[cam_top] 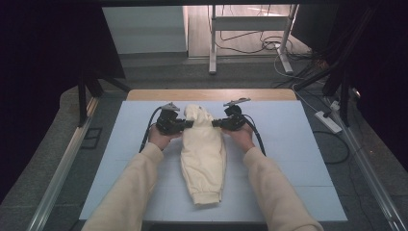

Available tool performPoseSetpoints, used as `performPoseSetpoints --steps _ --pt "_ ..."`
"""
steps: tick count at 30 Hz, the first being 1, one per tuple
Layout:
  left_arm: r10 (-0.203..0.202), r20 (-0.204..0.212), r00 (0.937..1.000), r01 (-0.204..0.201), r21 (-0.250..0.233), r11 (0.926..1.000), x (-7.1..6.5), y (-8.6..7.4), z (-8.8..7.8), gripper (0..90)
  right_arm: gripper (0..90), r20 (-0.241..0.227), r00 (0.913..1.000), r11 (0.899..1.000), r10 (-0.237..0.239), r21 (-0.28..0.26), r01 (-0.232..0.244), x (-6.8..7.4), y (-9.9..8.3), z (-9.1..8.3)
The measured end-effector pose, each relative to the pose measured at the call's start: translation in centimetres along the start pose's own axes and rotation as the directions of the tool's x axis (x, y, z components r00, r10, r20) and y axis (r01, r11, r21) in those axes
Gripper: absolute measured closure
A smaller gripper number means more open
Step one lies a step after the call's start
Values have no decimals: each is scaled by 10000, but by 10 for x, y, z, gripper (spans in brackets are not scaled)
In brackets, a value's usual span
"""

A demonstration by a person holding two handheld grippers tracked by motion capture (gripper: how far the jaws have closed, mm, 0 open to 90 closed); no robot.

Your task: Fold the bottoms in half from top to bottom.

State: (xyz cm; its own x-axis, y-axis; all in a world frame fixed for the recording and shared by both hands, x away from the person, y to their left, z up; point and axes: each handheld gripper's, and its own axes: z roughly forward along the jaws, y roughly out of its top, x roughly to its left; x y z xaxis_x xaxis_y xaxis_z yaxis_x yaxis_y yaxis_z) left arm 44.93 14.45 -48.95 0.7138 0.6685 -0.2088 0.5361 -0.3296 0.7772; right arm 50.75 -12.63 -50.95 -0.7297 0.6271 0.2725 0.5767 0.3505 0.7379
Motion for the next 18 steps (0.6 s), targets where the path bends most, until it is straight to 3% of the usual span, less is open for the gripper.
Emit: performPoseSetpoints --steps 10,18 --pt "146 -115 9998 -148 -132 9998 -1 2 -1 818 852 46 10000 9993 -15 -369 16 0 -1 -6" --pt "378 -44 9993 -380 -520 9979 -6 6 -9 818 853 117 9994 9923 -316 -1194 327 6 2 -27"
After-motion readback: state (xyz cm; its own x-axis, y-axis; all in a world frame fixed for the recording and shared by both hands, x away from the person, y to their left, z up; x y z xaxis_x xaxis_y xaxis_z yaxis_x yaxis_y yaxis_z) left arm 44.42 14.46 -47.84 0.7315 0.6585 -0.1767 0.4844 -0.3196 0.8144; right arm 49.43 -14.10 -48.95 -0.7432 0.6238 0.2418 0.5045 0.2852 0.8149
